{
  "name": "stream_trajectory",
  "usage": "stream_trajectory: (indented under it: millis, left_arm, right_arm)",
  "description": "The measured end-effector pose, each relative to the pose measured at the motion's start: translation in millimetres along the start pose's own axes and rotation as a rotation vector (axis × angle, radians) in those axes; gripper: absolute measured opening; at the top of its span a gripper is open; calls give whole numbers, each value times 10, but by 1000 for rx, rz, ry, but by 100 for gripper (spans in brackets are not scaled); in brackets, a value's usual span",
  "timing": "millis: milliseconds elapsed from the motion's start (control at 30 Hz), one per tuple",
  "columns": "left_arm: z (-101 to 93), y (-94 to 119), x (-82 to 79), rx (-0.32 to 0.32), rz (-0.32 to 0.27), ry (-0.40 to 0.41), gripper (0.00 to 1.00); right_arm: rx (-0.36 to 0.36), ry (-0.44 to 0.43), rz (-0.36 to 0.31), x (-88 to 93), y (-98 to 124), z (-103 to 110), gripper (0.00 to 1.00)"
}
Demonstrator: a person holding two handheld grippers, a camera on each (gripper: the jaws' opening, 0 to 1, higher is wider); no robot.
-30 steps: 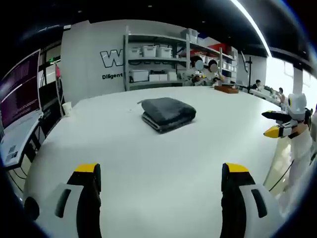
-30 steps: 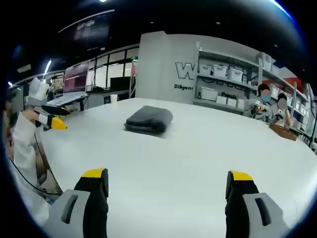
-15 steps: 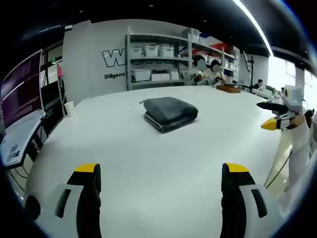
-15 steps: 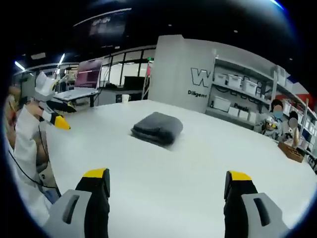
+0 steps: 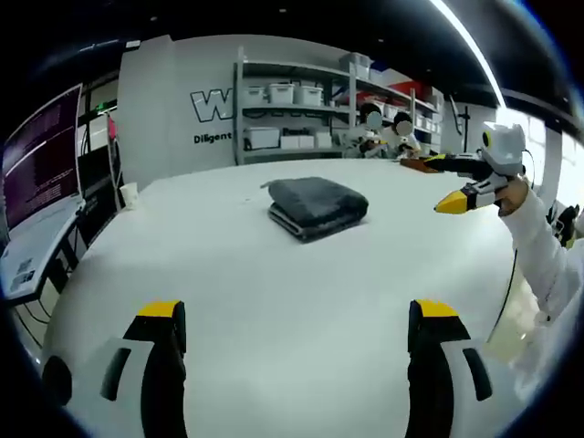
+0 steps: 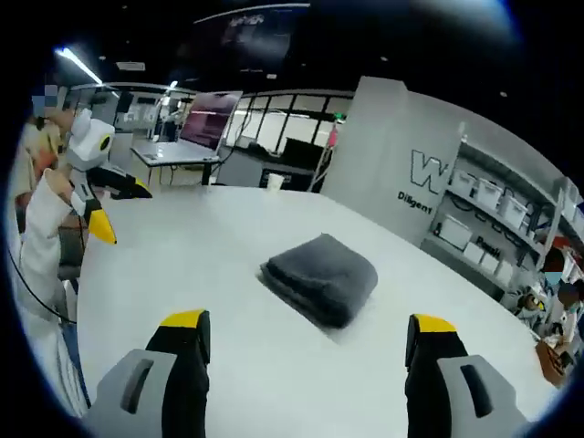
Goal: Open the folded towel by lifting each exposed corner and separating the folded layers until the towel lies flat within the target outline without major curled edges
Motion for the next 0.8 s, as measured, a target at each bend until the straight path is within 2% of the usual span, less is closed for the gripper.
stream_trajectory:
  millis: [200,400,667,800]
  left_arm:
    - [18,-12,9,8,-4,10,100]
    - [78,-20,45,5,0,24,100]
    - [135,-16,67,-8,4,36,100]
    - [157,-23,74,-14,7,42,100]
  right_arm:
    - [-33,99,-5,-232,-524,-35,79]
    - [-45,211,-8,-330,-1029,-63,70]
    - [-42,263,26,-221,-1586,-110,55]
    - [-50,292,52,-130,-1814,-76,52]
Point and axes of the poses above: the point that each gripper's makers call its tool centre point, and the gripper's own axes: y roughly backward along the fingers, z roughly to its left, x roughly out of its underside, the point moved 2 cm from there along y, roughly backward along the fingers, and after that the axes turned 11 degrees about -x, right-handed, at the moved point
